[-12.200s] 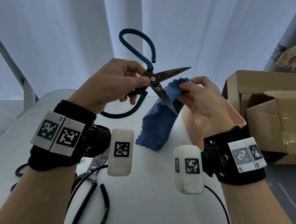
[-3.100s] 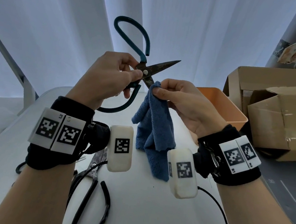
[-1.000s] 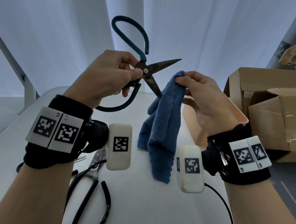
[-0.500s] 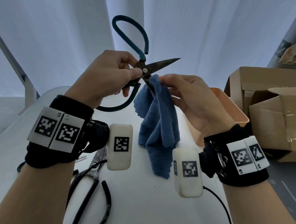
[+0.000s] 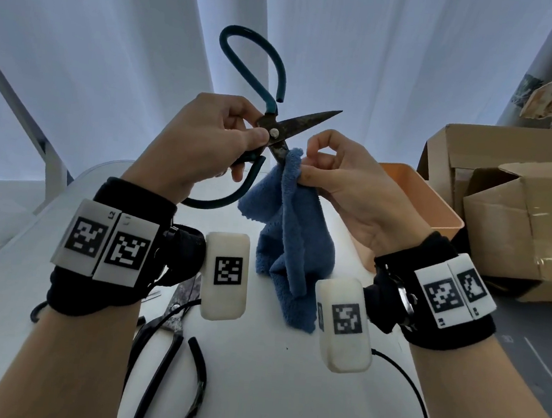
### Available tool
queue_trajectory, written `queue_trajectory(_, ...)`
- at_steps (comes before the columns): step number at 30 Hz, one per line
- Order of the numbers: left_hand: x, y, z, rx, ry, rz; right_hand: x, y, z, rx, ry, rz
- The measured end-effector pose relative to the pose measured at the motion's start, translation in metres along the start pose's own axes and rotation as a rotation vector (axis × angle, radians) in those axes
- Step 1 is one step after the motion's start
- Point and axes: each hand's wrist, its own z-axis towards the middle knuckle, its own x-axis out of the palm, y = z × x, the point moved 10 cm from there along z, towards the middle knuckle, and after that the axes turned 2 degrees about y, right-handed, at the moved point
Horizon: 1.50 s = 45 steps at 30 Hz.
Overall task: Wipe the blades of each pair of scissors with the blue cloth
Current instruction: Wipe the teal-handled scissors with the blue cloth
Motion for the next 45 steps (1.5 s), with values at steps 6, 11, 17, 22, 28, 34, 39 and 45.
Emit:
queue_trajectory(6, -0.003, 0.001, -0.001, 0.000, -0.001, -0.002, 0.005, -0.001, -0.001, 0.011, 0.027, -0.050)
queue_trajectory(11, -0.001, -0.001, 0.000, 0.000, 0.000, -0.012, 0.008, -0.002, 0.000, 0.006, 0.018, -0.037)
queue_trajectory(17, 0.002, -0.001, -0.001, 0.007, 0.014, -0.005, 0.013, -0.003, 0.000, 0.001, 0.073, -0.060)
queue_trajectory(22, 0.002, -0.002, 0.000, 0.010, 0.005, -0.004, 0.009, -0.005, 0.001, 0.007, 0.042, -0.043)
queue_trajectory(28, 0.001, 0.001, 0.000, -0.002, 0.005, -0.013, 0.012, -0.009, 0.003, 0.012, 0.035, -0.016)
queue_trajectory(34, 0.000, -0.001, 0.001, 0.020, 0.002, -0.004, 0.008, -0.007, 0.002, 0.021, 0.044, -0.033)
queue_trajectory(39, -0.002, 0.002, 0.001, 0.012, -0.010, -0.006, 0.009, -0.012, 0.005, 0.021, 0.009, -0.038)
queue_trajectory(45, -0.005, 0.001, 0.001, 0.012, -0.017, -0.019, 0.011, -0.007, 0.002, 0.021, 0.070, -0.009)
